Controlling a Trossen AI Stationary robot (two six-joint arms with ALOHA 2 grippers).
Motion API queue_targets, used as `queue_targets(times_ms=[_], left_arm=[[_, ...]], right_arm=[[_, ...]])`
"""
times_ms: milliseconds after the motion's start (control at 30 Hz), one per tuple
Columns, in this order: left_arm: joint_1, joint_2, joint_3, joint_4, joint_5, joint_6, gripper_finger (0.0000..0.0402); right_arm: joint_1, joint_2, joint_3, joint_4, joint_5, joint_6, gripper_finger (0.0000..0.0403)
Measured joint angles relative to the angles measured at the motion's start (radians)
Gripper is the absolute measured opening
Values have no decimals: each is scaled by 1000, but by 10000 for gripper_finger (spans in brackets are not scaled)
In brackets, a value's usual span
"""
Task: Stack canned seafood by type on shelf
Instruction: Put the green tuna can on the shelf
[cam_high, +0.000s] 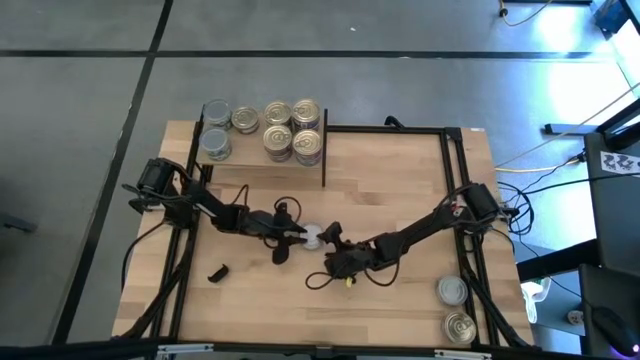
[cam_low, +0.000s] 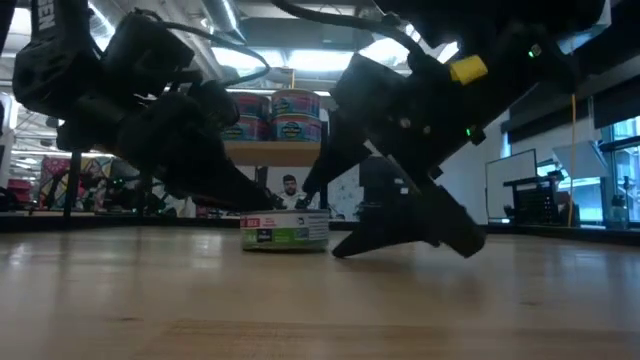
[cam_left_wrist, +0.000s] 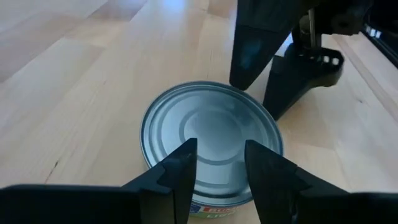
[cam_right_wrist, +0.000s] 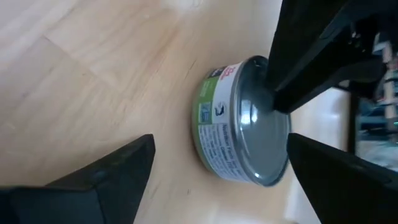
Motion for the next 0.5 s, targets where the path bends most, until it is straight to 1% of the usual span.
queue_targets(times_ms=[100,300,500], left_arm=[[0,0,-21,32,0,-2,133],[0,0,-41,55,-1,-22,132],[0,1,-46,81,-2,-22,132]], right_arm=[[1,16,1,29,36,-62,366],[-14,16,1,32,44,-124,366],[-52,16,2,33,-1,-183,366]])
